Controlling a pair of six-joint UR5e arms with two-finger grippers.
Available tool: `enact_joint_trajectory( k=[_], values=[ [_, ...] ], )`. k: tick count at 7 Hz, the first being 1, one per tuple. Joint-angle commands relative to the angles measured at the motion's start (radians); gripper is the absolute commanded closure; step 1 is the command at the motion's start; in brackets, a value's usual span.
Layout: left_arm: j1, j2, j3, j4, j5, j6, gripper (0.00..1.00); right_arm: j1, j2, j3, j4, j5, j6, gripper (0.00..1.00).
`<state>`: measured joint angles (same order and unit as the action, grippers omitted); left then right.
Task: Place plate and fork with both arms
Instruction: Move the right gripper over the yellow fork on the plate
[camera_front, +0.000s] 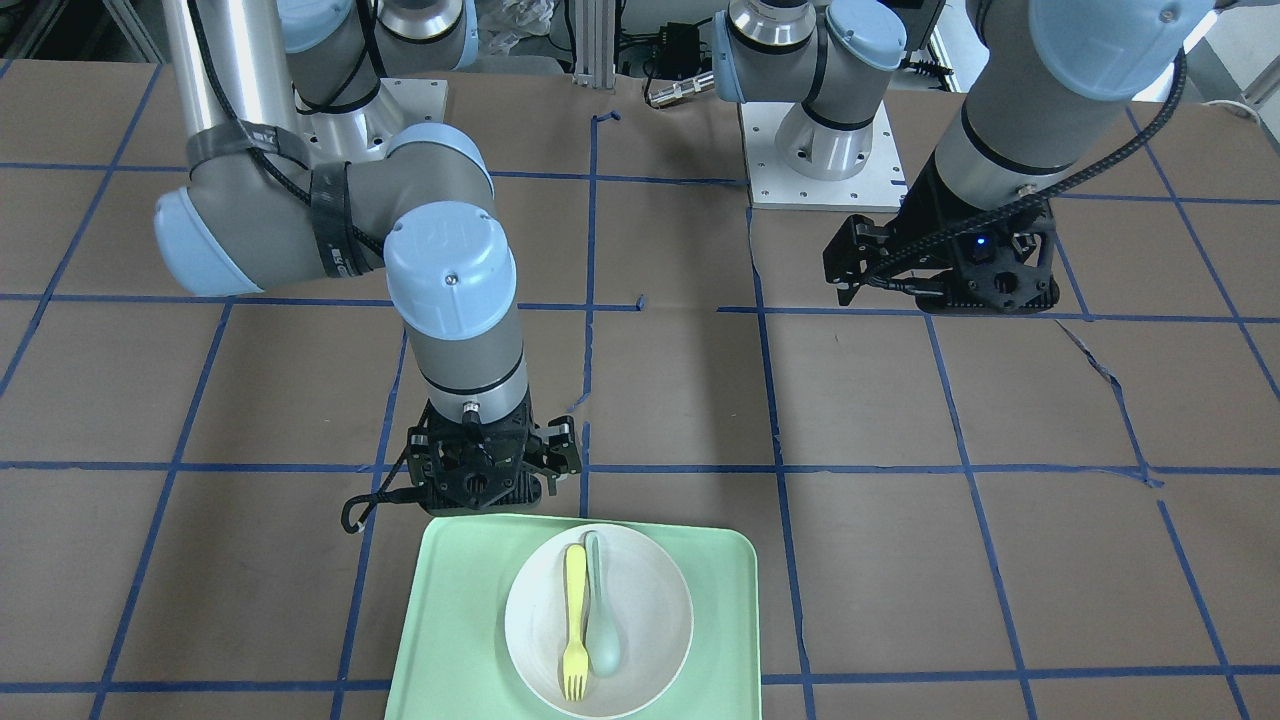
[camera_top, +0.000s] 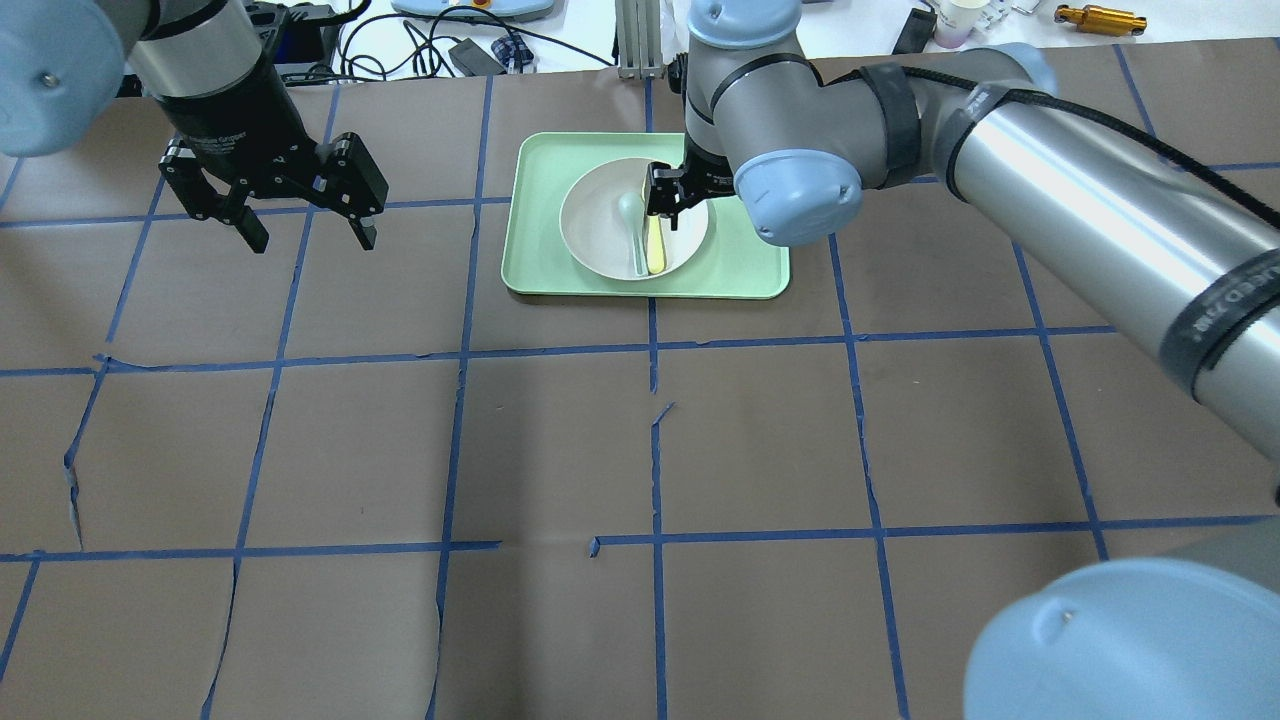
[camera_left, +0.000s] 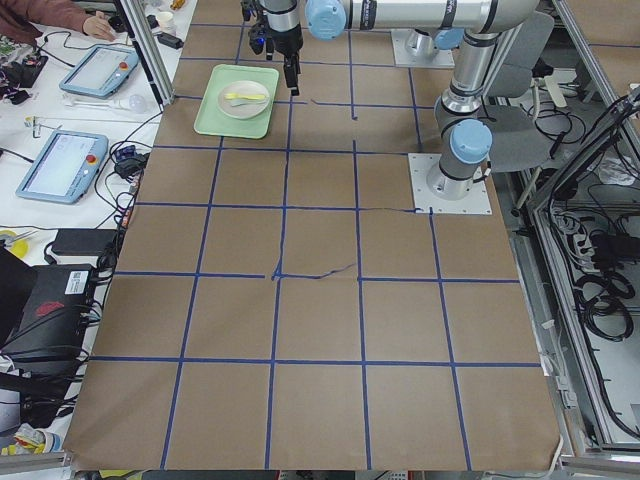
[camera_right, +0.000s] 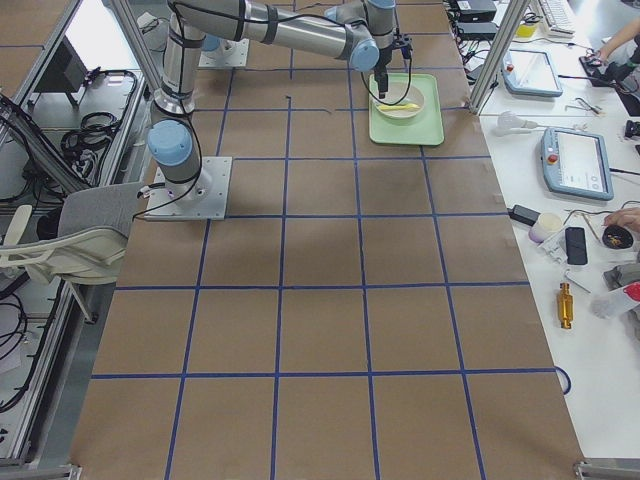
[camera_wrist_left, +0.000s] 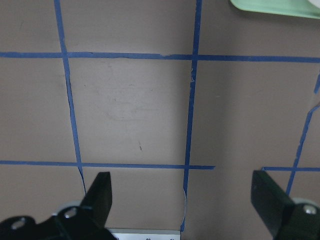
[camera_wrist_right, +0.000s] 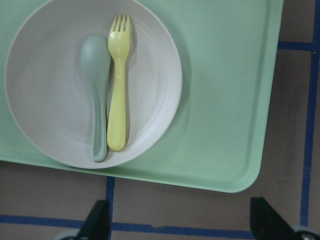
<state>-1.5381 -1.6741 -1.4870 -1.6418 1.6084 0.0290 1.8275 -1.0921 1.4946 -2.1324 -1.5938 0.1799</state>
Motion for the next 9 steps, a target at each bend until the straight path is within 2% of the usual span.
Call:
enact_joint_trajectory(
  k=[1, 3, 6, 8, 9],
  values=[
    [-0.007, 0.008, -0.012, 0.037, 0.007, 0.0, 0.0, 0.002, 0.093, -0.057, -0.077, 0.017, 0.004, 0.06],
    [-0.007, 0.005, -0.015, 0.037, 0.015, -0.011, 0.0, 0.003, 0.199, -0.172, -0.077, 0.023, 0.003, 0.05],
    [-0.008, 0.014, -0.05, 0.05, 0.011, -0.003, 0.0, 0.003, 0.28, -0.231, -0.08, 0.026, 0.004, 0.05],
    [-0.008, 0.016, -0.052, 0.05, 0.011, 0.003, 0.0, 0.003, 0.285, -0.228, -0.081, 0.035, -0.007, 0.43],
    [-0.008, 0.016, -0.052, 0.05, 0.011, 0.003, 0.0, 0.007, 0.285, -0.226, -0.08, 0.025, -0.007, 0.52]
  ],
)
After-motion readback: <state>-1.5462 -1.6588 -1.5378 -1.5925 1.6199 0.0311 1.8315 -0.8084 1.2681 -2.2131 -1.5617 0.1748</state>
